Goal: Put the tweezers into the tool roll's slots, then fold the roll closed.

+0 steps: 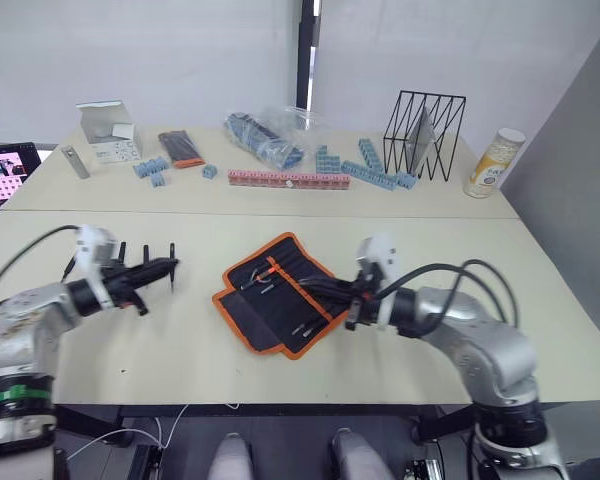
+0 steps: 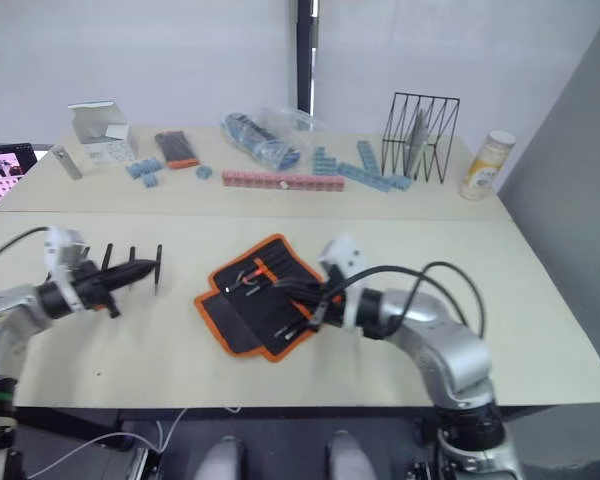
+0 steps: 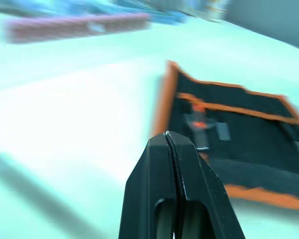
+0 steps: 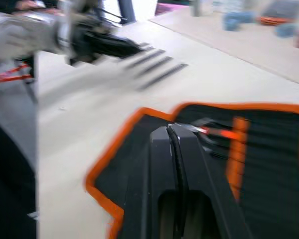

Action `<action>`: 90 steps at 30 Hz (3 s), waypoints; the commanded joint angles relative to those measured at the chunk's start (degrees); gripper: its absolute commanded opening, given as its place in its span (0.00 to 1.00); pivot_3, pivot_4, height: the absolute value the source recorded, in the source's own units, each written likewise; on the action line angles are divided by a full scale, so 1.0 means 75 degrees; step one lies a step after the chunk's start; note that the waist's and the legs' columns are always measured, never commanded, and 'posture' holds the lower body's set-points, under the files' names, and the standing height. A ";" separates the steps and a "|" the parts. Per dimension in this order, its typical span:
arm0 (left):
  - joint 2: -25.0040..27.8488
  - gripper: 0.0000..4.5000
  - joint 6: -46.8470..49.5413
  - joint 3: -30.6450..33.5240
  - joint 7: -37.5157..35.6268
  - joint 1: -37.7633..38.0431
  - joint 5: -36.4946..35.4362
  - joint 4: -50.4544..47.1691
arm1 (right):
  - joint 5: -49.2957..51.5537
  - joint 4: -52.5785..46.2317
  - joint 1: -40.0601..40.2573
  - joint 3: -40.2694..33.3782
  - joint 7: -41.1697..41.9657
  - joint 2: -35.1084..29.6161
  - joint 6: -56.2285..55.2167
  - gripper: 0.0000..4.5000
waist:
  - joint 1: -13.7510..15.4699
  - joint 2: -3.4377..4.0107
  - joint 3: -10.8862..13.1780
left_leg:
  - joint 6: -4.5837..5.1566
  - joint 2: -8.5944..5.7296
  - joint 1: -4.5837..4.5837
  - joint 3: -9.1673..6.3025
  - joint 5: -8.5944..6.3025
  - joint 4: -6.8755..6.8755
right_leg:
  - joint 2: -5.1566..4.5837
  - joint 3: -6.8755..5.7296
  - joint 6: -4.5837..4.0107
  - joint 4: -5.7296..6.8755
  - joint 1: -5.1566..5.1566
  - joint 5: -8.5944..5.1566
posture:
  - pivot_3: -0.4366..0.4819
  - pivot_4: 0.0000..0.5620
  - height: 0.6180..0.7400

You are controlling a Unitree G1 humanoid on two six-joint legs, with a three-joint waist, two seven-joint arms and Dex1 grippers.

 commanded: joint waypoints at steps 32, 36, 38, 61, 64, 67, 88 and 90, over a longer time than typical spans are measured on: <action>0.1265 1.00 -0.1656 0.2230 0.1960 0.0877 0.0800 0.3307 | 0.1300 -0.0044 0.2069 -0.2154 -0.0241 -0.1605 -0.1606 1.00 | 0.0042 -0.0041 0.0020 | -0.0090 -0.0001 0.0066 0.0042 -0.0066 -0.0026 | -0.0030 0.0008 -0.0030 -0.0011 0.0011 -0.0034 | 0.48 0.27 0.37; 0.1383 1.00 -0.1823 0.1343 0.2105 -0.0511 0.1363 0.4377 | 0.1849 -0.0502 0.1070 -0.1291 -0.0159 -0.1835 -0.0815 1.00 | 0.0038 -0.0071 0.0015 | -0.0042 0.0000 0.0051 0.0032 -0.0035 -0.0026 | -0.0019 0.0003 -0.0028 -0.0009 0.0015 -0.0031 | 0.48 0.27 0.37; 0.1422 1.00 -0.1996 0.0921 0.2230 -0.1327 0.1698 0.5162 | 0.2004 -0.0621 0.0472 -0.0775 -0.0055 -0.1876 -0.0541 1.00 | 0.0033 -0.0073 0.0017 | -0.0022 -0.0001 0.0038 0.0035 -0.0023 -0.0026 | -0.0020 0.0004 -0.0026 -0.0010 0.0008 -0.0031 | 0.48 0.27 0.37; 0.0497 0.38 -0.1972 -0.0577 0.3445 -0.4011 0.3219 0.7756 | 0.2354 -0.0912 -0.1400 0.0283 -0.0457 -0.1847 0.0169 1.00 | 0.0035 -0.0069 0.0017 | -0.0024 -0.0001 0.0048 0.0005 -0.0024 -0.0036 | -0.0007 -0.0016 0.0035 0.0052 0.0010 -0.0001 | 0.48 0.27 0.37; 0.0489 0.15 -0.1931 -0.0580 0.3575 -0.4015 0.3249 0.7770 | 0.2387 -0.0943 -0.1391 0.0258 -0.0508 -0.1873 0.0164 1.00 | 0.0030 -0.0069 0.0017 | -0.0024 -0.0001 0.0052 0.0006 -0.0023 -0.0034 | -0.0007 -0.0014 0.0035 0.0062 0.0009 -0.0001 | 0.48 0.27 0.37; 0.0527 0.00 -0.1907 -0.0443 0.3793 -0.4010 0.3158 0.7781 | 0.2423 -0.0972 -0.1393 0.0233 -0.0565 -0.1882 0.0183 1.00 | 0.0030 -0.0068 0.0017 | -0.0024 -0.0001 0.0052 0.0006 -0.0022 -0.0034 | -0.0007 -0.0014 0.0036 0.0064 0.0009 -0.0001 | 0.48 0.27 0.37; 0.1184 0.00 -0.0283 -0.0346 0.0246 -0.1725 0.1178 0.1094 | 0.0693 -0.0827 0.0977 0.1043 -0.1822 -0.0750 -0.0731 0.74 | 0.0044 -0.0085 0.0024 | -0.0027 0.0000 0.0031 0.0007 -0.0023 -0.0036 | -0.0008 -0.0010 0.0033 0.0055 0.0003 -0.0004 | 0.48 0.27 0.37; 0.0943 0.00 0.1131 -0.0446 0.0414 -0.0776 0.0348 -0.1308 | 0.0407 -0.0559 0.1105 0.1191 -0.1905 -0.0575 -0.0921 0.59 | 0.0030 -0.0086 0.0025 | -0.0027 0.0001 0.0032 0.0007 -0.0023 -0.0035 | -0.0010 -0.0010 0.0031 0.0059 0.0005 -0.0005 | 0.48 0.27 0.37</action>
